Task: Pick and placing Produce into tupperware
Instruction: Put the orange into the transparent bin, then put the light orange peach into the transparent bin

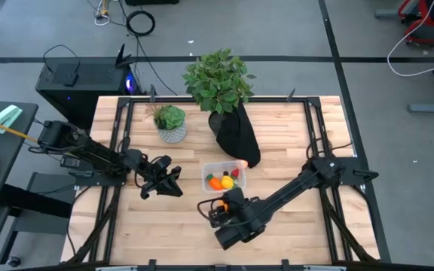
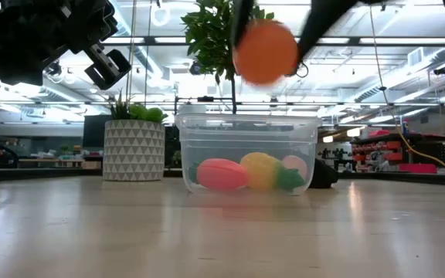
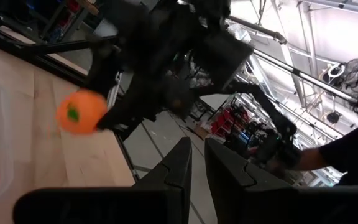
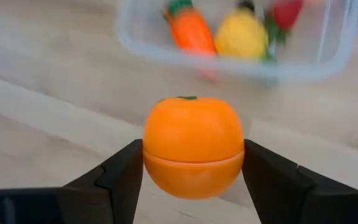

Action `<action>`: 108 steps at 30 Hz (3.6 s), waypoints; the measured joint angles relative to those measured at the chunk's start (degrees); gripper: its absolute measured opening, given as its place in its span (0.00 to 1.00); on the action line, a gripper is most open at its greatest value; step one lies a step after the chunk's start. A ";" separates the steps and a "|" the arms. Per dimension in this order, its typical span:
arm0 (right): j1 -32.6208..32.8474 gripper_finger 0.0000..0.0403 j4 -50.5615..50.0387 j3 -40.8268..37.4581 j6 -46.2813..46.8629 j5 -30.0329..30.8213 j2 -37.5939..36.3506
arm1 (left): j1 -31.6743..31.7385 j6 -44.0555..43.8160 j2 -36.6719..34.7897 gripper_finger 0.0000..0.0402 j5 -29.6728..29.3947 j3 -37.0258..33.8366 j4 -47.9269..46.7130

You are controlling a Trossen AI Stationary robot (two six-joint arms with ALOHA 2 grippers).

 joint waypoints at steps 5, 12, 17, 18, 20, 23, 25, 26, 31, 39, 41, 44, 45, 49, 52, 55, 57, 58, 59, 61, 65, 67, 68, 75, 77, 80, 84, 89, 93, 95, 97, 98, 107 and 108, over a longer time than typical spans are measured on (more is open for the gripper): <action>-2.07 0.62 -1.34 0.03 -0.92 10.48 -4.58 | -0.01 0.85 -0.02 0.13 0.00 0.00 0.00; -10.05 0.62 2.79 0.05 -15.35 11.04 -5.76 | 0.00 1.03 -0.02 0.13 0.00 0.00 0.01; -14.98 0.62 6.46 0.03 -22.71 5.33 -4.25 | -0.02 2.35 -0.01 0.13 0.00 0.00 0.02; -15.69 0.62 6.44 0.03 -23.05 4.45 -4.09 | 0.00 2.36 0.00 0.13 -0.02 0.00 0.06; -17.08 0.62 6.25 -0.01 -24.22 2.24 -3.68 | -0.02 2.39 -0.02 0.13 -0.01 0.01 0.81; -18.74 0.62 5.02 0.01 -24.64 -2.20 -2.99 | -0.02 2.43 0.00 0.13 -0.02 0.03 1.81; -19.52 0.62 4.96 -0.01 -24.67 -5.48 -2.50 | 0.08 2.47 -0.02 0.13 -0.02 0.07 2.21; -19.74 0.62 4.49 -0.03 -24.71 -6.31 -2.40 | 0.15 2.45 -0.02 0.13 -0.01 0.07 2.27; -20.36 0.62 4.41 -0.04 -24.43 -8.07 -2.14 | 0.31 2.47 -0.02 0.13 -0.02 0.07 3.32; -21.81 0.62 4.19 -0.04 -23.99 -12.18 -2.14 | 0.31 2.43 -0.02 0.13 -0.02 0.07 3.63; -22.29 0.62 4.07 -0.04 -24.05 -13.35 -2.14 | 0.31 2.43 -0.02 0.13 -0.02 0.07 3.69; -22.82 0.62 4.05 -0.04 -24.48 -14.43 -2.14 | 0.31 2.43 -0.02 0.13 -0.02 0.07 3.84; -22.93 0.62 4.07 -0.04 -24.50 -14.43 -2.14 | 0.31 2.43 -0.02 0.13 -0.02 0.07 3.85; -23.63 0.62 4.02 -0.04 -24.59 -16.27 -2.14 | 0.31 2.46 -0.02 0.13 -0.02 0.07 3.85; -23.92 0.62 3.53 -0.04 -24.61 -18.36 -2.14 | 0.31 2.92 -0.02 0.13 -0.02 0.06 3.85; -24.17 0.62 3.48 -0.04 -24.92 -18.71 -2.14 | 0.31 3.63 -0.02 0.13 -0.02 0.04 3.87; -24.20 0.62 3.50 -0.04 -26.87 -18.71 -2.14 | 0.31 3.81 -0.02 0.13 -0.02 0.04 3.86; -24.19 0.62 3.46 -0.04 -27.61 -18.69 -2.14 | 0.31 3.86 -0.02 0.13 -0.01 0.04 3.87; -24.16 0.62 3.46 -0.04 -28.05 -18.71 -2.14 | 0.31 3.89 -0.02 0.13 -0.02 0.04 3.87; -24.10 0.62 3.52 -0.04 -28.41 -18.71 -2.14 | 0.31 3.90 -0.02 0.13 -0.02 0.02 3.87; -24.12 0.62 3.61 -0.04 -28.80 -18.14 -2.14 | 0.31 4.04 -0.02 0.13 -0.02 0.00 3.87; -24.12 0.63 3.61 -0.04 -29.11 -17.84 -2.14 | 0.31 4.42 -0.02 0.13 -0.02 0.00 3.89; -24.12 0.64 3.61 -0.04 -29.11 -17.83 -2.14 | 0.31 4.50 -0.02 0.13 -0.02 0.00 3.89; -24.12 0.74 3.64 -0.04 -28.55 -17.84 -2.14 | 0.31 4.90 -0.02 0.13 -0.02 0.00 3.89; -24.12 0.77 3.65 -0.04 -28.14 -17.84 -2.14 | 0.31 5.36 -0.02 0.13 -0.02 0.00 3.89; -24.10 0.79 3.63 -0.04 -27.63 -17.84 -2.14 | 0.31 5.38 -0.02 0.13 -0.02 0.00 4.07; -23.71 0.79 1.81 -0.04 -27.57 -17.52 -2.57 | 0.31 5.69 -0.02 0.13 -0.02 0.00 4.19; -22.64 0.76 -4.86 -0.04 -24.89 -16.33 -5.05 | 0.33 6.03 -0.02 0.13 -0.02 0.00 4.25; -19.67 0.73 -10.97 -0.04 -21.56 -15.23 -8.34 | 0.33 6.42 0.00 0.13 -0.04 0.00 4.57; -17.68 0.72 -12.16 -0.04 -20.57 -14.73 -10.33 | 0.33 6.81 0.00 0.13 -0.04 0.00 4.68; -15.21 0.71 -11.71 -0.04 -21.06 -12.24 -12.60 | 0.33 6.84 0.00 0.13 -0.04 0.00 4.78; -13.80 0.71 -11.86 -0.02 -21.01 -10.99 -13.61 | 0.31 6.86 -0.01 0.13 -0.03 0.00 4.82; -0.74 0.69 -11.86 -10.97 -24.78 -11.83 -21.14 | 1.07 7.52 0.00 0.13 -0.67 0.00 4.73; 0.61 0.69 -11.83 -13.61 -24.82 -13.14 -22.26 | 1.35 7.52 0.00 0.13 -0.67 0.00 4.69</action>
